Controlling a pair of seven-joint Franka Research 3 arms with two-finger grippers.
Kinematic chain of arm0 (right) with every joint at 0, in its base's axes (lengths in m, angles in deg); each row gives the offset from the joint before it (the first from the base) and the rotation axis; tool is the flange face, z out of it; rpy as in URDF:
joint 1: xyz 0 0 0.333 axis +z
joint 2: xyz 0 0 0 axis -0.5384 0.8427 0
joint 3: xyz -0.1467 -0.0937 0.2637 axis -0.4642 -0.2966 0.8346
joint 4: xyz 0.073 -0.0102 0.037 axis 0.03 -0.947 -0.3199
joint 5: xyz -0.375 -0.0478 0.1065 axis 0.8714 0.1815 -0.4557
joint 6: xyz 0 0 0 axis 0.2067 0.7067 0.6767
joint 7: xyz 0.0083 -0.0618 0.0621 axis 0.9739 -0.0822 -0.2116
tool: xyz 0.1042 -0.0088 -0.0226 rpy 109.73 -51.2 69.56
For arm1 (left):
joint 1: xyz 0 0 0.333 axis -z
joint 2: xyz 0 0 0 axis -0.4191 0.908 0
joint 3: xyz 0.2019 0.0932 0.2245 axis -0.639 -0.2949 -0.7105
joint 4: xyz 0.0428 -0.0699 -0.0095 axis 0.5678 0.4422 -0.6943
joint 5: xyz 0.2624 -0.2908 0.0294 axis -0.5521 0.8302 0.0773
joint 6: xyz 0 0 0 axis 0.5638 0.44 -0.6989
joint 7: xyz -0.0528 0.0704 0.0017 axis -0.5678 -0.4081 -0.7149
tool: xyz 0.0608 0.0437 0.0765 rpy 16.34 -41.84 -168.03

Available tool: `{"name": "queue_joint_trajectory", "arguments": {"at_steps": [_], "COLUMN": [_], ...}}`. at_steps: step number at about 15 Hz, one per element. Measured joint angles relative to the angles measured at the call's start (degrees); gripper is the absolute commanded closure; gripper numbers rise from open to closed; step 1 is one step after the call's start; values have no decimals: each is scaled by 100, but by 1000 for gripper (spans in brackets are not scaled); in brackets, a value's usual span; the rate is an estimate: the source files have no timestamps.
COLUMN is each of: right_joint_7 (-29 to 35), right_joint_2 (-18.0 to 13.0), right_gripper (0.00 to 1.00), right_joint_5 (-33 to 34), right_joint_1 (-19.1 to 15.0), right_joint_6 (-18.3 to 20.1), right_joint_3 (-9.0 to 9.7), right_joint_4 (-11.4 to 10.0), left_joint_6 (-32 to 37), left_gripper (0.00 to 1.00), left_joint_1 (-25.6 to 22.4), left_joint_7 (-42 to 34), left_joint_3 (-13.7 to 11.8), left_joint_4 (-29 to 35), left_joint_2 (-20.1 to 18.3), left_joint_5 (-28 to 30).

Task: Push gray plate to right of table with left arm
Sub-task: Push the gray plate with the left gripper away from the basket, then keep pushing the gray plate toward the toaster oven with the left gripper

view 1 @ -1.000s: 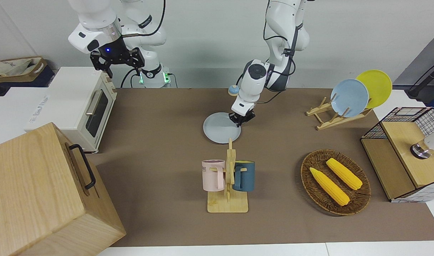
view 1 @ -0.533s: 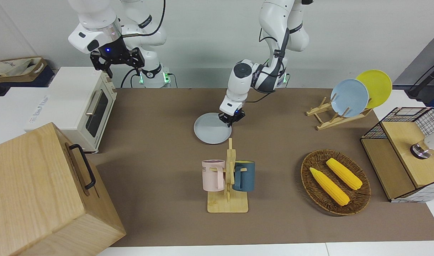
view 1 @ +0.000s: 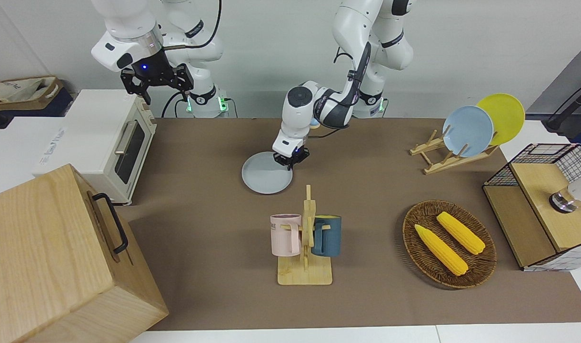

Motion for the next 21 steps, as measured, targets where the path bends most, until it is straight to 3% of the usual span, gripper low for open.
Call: {"name": "queue_joint_trajectory", "arguments": {"at_steps": [12,13,14,15,16,17,21], "right_joint_7": [0,0,0,0,0,0,0], "right_joint_2": [0,0,0,0,0,0,0], "right_gripper": [17,17,17,17,17,17,17], "right_joint_5": [0,0,0,0,0,0,0], "right_joint_1": [0,0,0,0,0,0,0], "right_joint_6": [0,0,0,0,0,0,0], "right_joint_3": [0,0,0,0,0,0,0], "right_joint_4": [0,0,0,0,0,0,0], "left_joint_6": [22,22,23,24,25,25,24], "left_gripper": [1000,858,591,394,257,3,5], "left_joint_1": [301,301,301,301,302,303,303], "left_joint_7": [389,389,390,390,389,389,372], "left_joint_3": [24,24,24,24,27,28,9], "left_joint_4": [-444,-444,-445,-445,-444,-445,-482], "left_joint_2": [310,310,310,311,327,349,372], "left_joint_5": [-11,-11,-11,-11,-11,-11,-11]}}
